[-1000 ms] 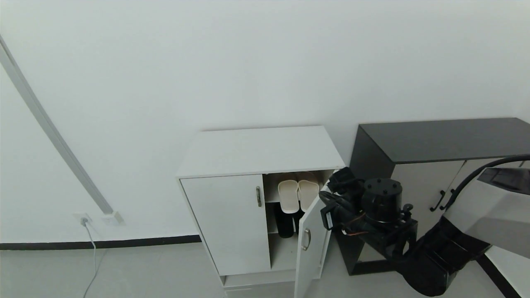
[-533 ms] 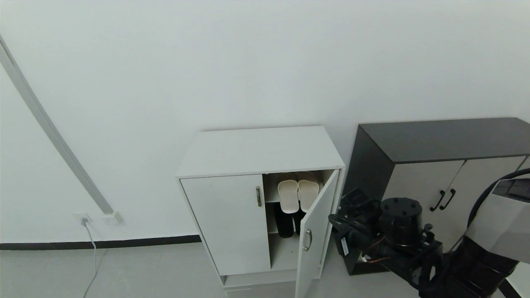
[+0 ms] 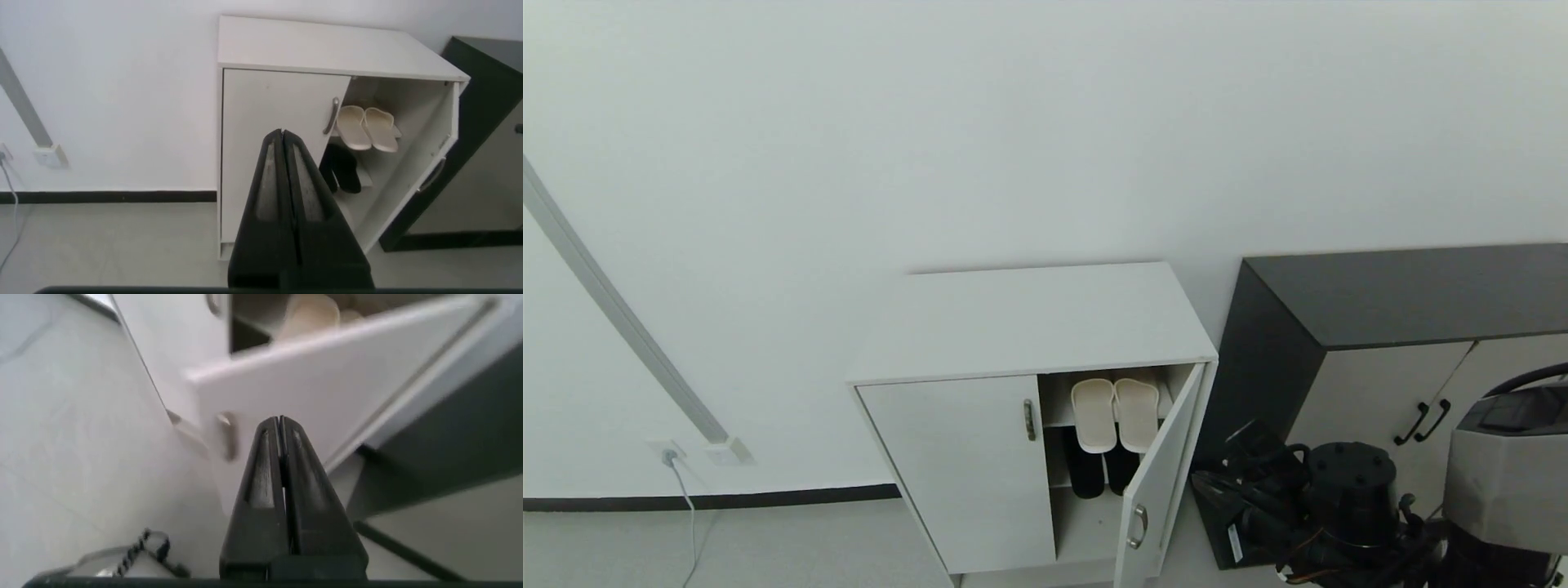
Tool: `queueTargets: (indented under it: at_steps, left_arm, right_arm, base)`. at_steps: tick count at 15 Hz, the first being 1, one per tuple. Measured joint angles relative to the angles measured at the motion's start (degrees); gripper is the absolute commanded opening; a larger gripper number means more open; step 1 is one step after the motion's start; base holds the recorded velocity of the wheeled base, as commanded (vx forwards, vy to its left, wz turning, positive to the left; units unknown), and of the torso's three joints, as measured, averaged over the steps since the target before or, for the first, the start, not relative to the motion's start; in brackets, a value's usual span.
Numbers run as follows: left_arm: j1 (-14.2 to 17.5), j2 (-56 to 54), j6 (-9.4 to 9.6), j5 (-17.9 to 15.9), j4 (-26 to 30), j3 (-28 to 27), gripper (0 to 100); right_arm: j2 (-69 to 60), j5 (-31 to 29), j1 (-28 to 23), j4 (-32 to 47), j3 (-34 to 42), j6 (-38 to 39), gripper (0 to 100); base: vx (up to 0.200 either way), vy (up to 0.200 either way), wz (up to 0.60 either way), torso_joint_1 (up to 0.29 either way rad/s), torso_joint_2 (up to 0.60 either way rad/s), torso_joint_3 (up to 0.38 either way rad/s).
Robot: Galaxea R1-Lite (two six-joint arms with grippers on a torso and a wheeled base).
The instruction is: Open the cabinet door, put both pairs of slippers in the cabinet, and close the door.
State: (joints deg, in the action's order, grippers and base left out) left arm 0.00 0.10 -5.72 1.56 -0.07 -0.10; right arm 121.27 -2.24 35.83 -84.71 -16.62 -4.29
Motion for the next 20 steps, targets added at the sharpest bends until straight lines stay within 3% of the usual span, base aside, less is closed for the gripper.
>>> queueTargets:
  at_steps: [9, 20]
  left_arm:
    - [0.00, 0.00, 0.04, 0.02, 0.02, 0.00, 0]
    - [0.00, 0.00, 0.04, 0.05, 0.02, 0.00, 0]
  right_arm:
    - [11.06, 0.06, -1.60, -2.05, -9.67, 1.34, 0]
    - [13.57, -1.63, -2.82, 19.21, -26.76, 6.03, 0]
  base:
    - [0.000, 0.000, 0.00, 0.000, 0.00, 0.000]
    - [0.000, 0.000, 0.00, 0.000, 0.00, 0.000]
